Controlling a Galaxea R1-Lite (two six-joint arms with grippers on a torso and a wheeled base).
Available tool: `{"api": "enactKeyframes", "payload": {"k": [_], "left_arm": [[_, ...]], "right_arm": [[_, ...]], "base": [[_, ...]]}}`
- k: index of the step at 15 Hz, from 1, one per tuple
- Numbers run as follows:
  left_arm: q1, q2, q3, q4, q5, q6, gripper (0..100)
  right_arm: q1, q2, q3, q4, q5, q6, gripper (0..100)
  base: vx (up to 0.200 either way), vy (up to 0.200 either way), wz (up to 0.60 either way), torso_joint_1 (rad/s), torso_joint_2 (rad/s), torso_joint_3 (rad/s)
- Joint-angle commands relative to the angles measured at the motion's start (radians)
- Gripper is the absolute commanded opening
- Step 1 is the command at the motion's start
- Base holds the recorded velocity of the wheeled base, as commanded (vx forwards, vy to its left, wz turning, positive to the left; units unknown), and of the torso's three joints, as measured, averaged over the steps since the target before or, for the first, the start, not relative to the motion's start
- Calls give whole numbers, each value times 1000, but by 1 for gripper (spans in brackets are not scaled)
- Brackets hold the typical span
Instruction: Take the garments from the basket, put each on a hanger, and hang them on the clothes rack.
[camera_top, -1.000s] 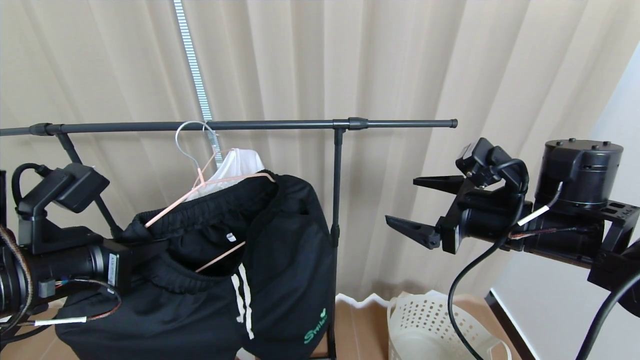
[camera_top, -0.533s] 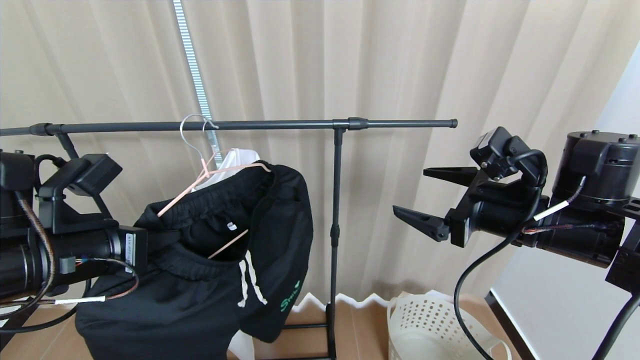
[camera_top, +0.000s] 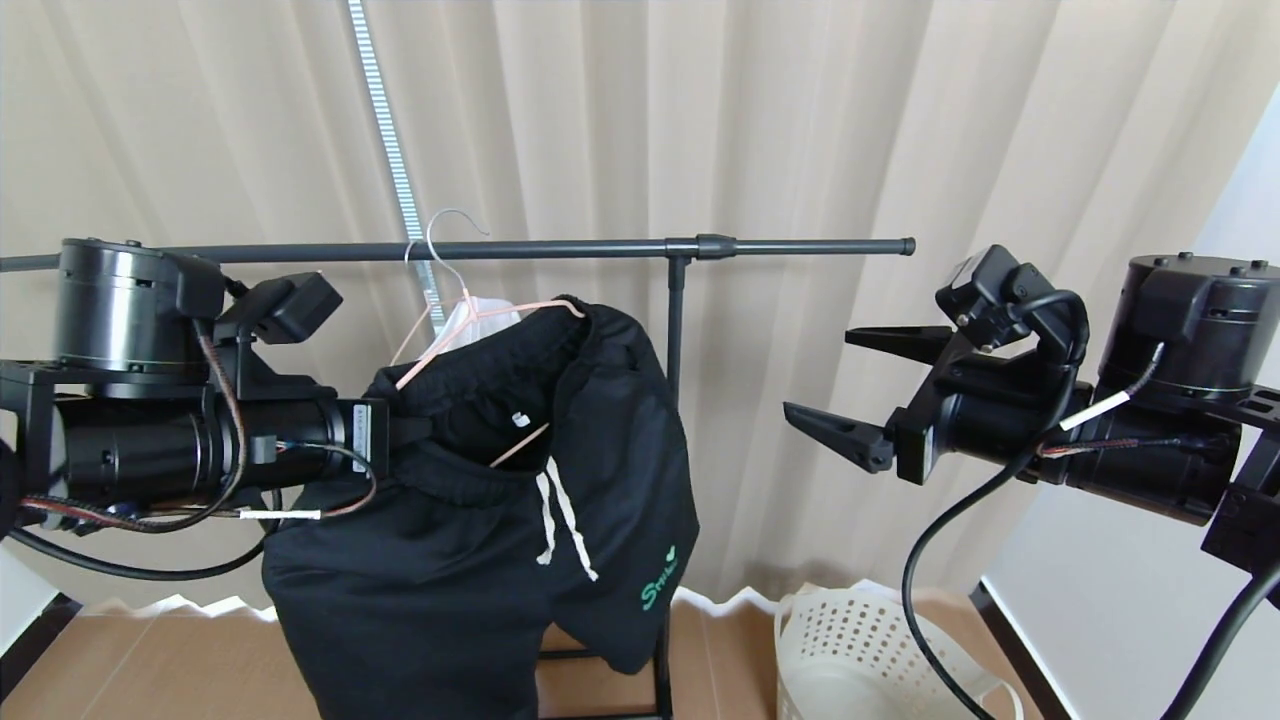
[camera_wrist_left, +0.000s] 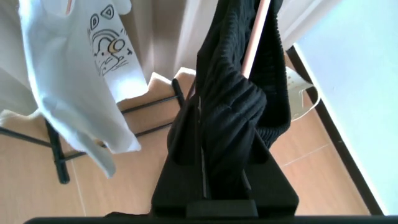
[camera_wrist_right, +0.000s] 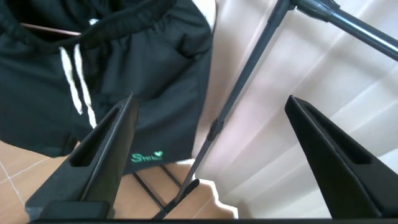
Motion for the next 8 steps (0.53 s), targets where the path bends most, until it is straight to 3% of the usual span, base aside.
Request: {"api": "enactKeyframes", "payload": {"k": [1, 8], "left_arm": [[-22, 141, -107, -2, 49, -15, 0], [-45, 326, -308, -3, 186, -16, 0]], "right_arm": [[-13, 2, -11, -2, 0, -1, 100], [-47, 8, -22, -2, 0, -73, 100]], "base": [[0, 0, 0, 0, 0, 0], [0, 0, 0, 0, 0, 0]]}}
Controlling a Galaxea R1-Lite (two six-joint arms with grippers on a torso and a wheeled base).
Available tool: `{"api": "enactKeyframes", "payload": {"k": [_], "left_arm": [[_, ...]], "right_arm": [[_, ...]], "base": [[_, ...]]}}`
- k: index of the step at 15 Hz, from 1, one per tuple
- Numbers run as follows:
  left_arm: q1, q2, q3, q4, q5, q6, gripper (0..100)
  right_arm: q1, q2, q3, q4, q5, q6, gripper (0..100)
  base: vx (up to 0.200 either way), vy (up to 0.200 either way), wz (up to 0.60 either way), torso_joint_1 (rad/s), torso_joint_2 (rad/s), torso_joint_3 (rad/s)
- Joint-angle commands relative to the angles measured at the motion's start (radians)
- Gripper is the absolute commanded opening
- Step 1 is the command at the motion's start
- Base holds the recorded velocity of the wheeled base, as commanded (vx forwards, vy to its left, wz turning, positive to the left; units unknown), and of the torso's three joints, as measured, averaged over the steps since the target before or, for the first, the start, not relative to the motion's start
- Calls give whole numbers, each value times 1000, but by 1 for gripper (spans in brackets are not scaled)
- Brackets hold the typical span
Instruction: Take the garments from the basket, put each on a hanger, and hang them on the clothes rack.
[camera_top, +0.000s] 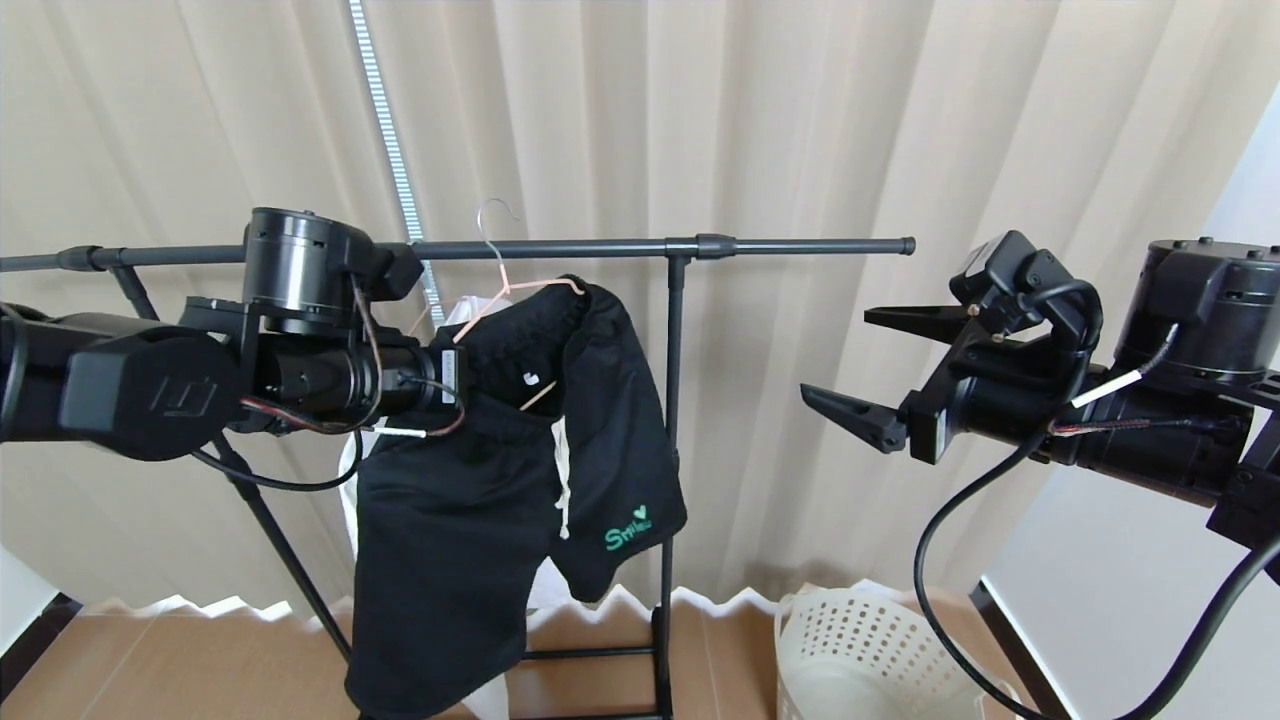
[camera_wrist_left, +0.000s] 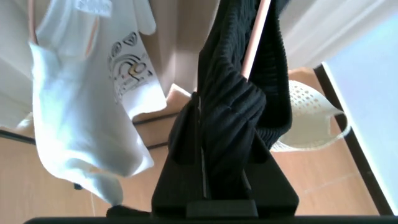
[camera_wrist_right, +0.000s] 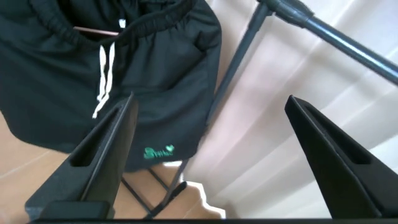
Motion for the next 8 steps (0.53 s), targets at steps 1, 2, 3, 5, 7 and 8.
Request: {"api": "enactKeyframes", "payload": {"k": [1, 2, 3, 5, 7, 8], "left_arm": [[-4, 65, -38, 0, 10, 0, 0], [-4, 71, -47, 0, 21, -1, 0], [-4, 76, -53, 0, 28, -1, 0], [-4, 109, -93, 0, 54, -4, 0], [-4, 148, -139, 0, 71, -6, 0], [-4, 166, -167, 0, 70, -6, 0]], "right_arm": [[-1, 6, 0, 0, -1, -3, 100], [-1, 6, 0, 0, -1, -5, 100], [-1, 5, 0, 0, -1, -5, 100], [-1, -1, 7, 0, -1, -5, 100], [-1, -3, 15, 0, -3, -5, 100], [-1, -4, 20, 0, -15, -11, 100]], "base": [[0, 0, 0, 0, 0, 0], [0, 0, 0, 0, 0, 0], [0, 0, 0, 0, 0, 0], [0, 0, 0, 0, 0, 0], [0, 0, 0, 0, 0, 0], [0, 0, 0, 0, 0, 0]]}}
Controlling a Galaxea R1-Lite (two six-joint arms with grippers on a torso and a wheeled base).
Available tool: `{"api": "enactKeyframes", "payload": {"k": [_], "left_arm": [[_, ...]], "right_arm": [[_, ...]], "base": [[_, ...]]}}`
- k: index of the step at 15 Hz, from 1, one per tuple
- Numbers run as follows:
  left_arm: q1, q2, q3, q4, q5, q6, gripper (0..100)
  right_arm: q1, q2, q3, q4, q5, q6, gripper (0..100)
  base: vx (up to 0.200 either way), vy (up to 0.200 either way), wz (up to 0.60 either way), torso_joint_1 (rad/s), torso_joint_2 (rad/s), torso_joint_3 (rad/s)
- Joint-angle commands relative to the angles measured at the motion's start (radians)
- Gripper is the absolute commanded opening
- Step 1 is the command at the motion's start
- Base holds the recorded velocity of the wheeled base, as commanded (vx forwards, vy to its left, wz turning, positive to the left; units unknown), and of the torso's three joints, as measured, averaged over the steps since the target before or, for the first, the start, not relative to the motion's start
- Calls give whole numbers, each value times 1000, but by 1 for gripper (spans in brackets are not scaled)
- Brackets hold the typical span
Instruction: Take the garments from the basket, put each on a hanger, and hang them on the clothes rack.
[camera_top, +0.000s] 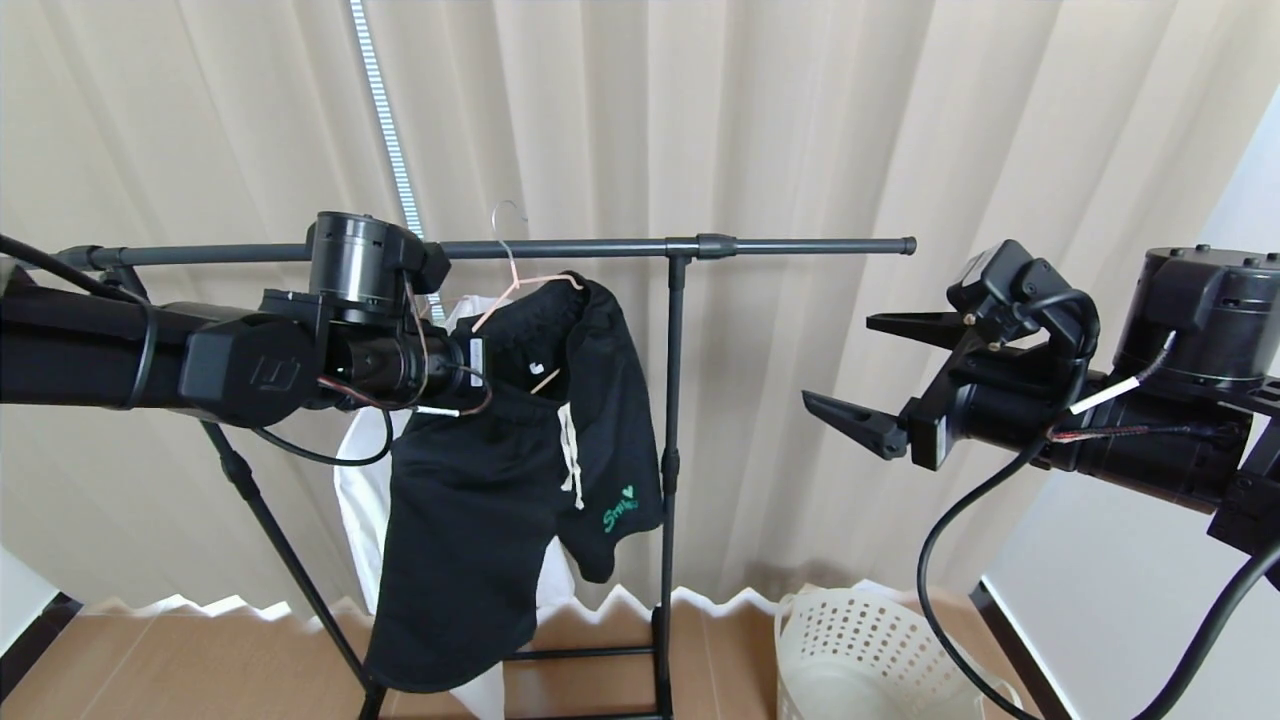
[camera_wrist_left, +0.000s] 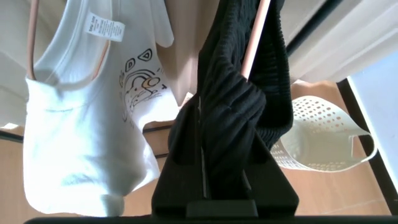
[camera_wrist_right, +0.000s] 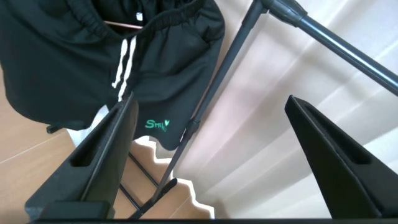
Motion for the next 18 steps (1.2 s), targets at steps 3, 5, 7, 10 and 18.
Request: {"api": "enactKeyframes", "payload": {"k": [3, 5, 7, 10, 18], "left_arm": [[-1, 91, -113, 1, 2, -1, 0], [-11, 130, -150, 1, 2, -2, 0], [-11, 161, -174, 1, 2, -2, 0], [-11, 213, -239, 1, 11, -2, 0], [-11, 265, -260, 4, 16, -21, 0]], "right_arm": [[2, -3, 12, -2, -18, -19, 100], [2, -8, 13, -2, -18, -21, 100], [2, -13, 16, -2, -18, -21, 100], [2, -16, 24, -2, -17, -39, 100], [2, -13, 19, -2, -18, -42, 100]], "base": [[0, 0, 0, 0, 0, 0], [0, 0, 0, 0, 0, 0], [0, 0, 0, 0, 0, 0], [0, 0, 0, 0, 0, 0], [0, 0, 0, 0, 0, 0]]}}
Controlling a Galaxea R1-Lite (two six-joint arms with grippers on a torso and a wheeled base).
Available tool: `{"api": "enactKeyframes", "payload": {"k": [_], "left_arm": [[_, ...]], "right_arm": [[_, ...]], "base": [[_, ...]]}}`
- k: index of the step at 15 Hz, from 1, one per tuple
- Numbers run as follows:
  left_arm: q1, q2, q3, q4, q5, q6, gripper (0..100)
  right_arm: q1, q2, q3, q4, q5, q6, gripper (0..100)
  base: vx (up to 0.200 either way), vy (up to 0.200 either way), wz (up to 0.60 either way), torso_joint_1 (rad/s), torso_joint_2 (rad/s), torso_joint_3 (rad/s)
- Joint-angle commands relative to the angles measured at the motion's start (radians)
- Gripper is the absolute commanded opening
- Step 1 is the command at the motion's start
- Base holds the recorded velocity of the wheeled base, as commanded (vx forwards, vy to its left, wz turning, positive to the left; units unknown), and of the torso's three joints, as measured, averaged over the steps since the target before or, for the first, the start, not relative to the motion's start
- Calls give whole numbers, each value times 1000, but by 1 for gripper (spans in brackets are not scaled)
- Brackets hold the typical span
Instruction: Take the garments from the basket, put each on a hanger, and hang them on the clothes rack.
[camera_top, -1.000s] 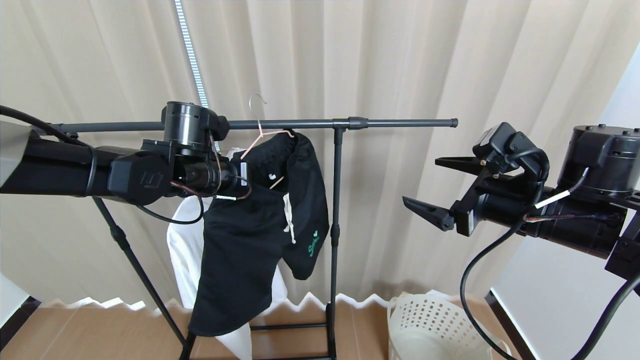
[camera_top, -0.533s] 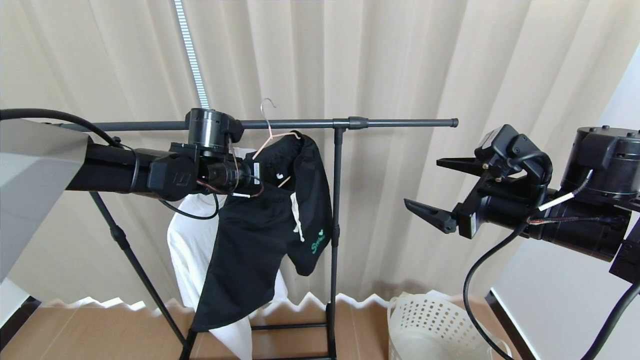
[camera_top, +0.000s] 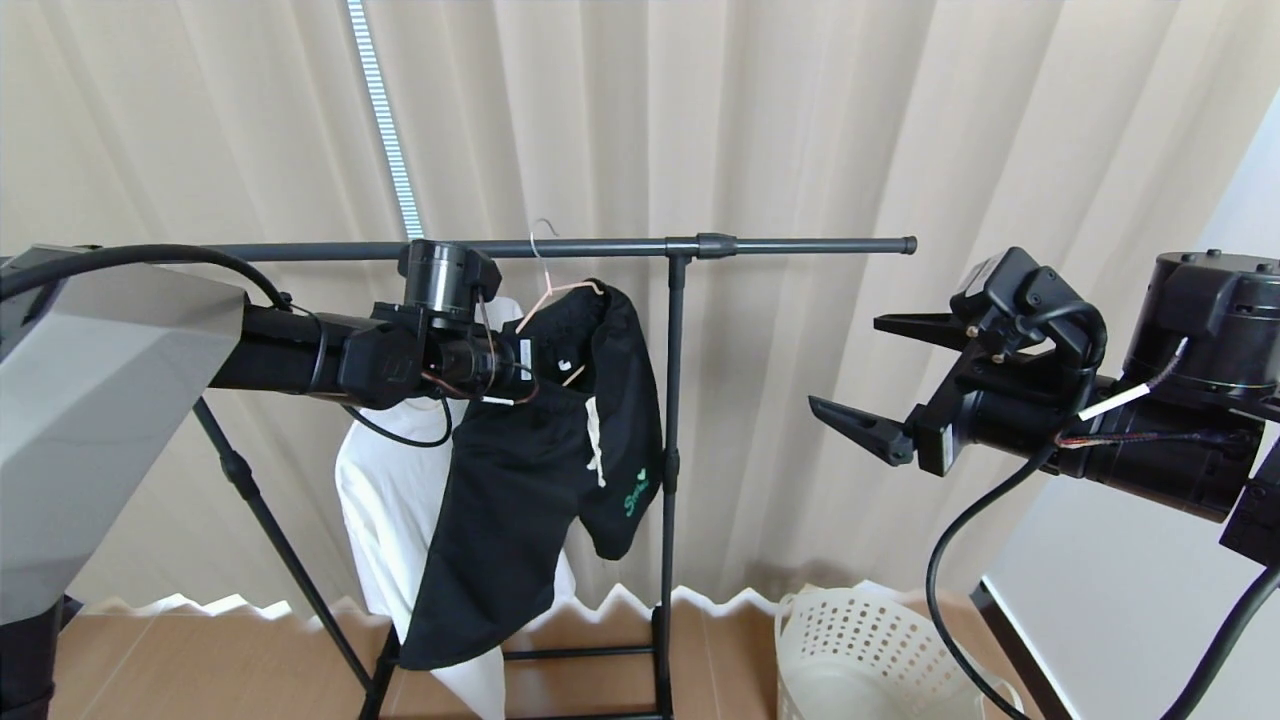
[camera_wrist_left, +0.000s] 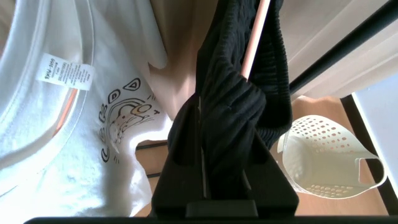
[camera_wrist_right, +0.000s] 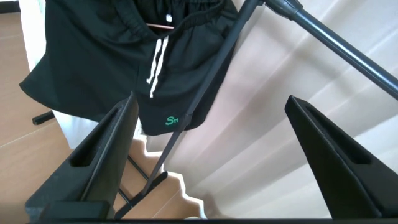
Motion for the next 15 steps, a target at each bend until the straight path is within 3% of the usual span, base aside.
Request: {"api": "enactKeyframes", "payload": {"k": [1, 9, 10, 15], "left_arm": [[0, 5, 4, -1, 0, -1, 0], [0, 7, 6, 3, 0, -1, 0], [0, 5, 7, -1, 0, -1, 100], [0, -81, 56, 6, -1, 1, 100]], "right_arm": [[1, 4, -2, -1, -1, 0, 100], [1, 11, -7, -1, -1, 0, 100], [1, 11, -7, -1, 1, 0, 100], [1, 10, -10, -2, 1, 0, 100]], "base": [[0, 0, 0, 0, 0, 0], [0, 0, 0, 0, 0, 0], [0, 0, 0, 0, 0, 0], [0, 0, 0, 0, 0, 0]]}}
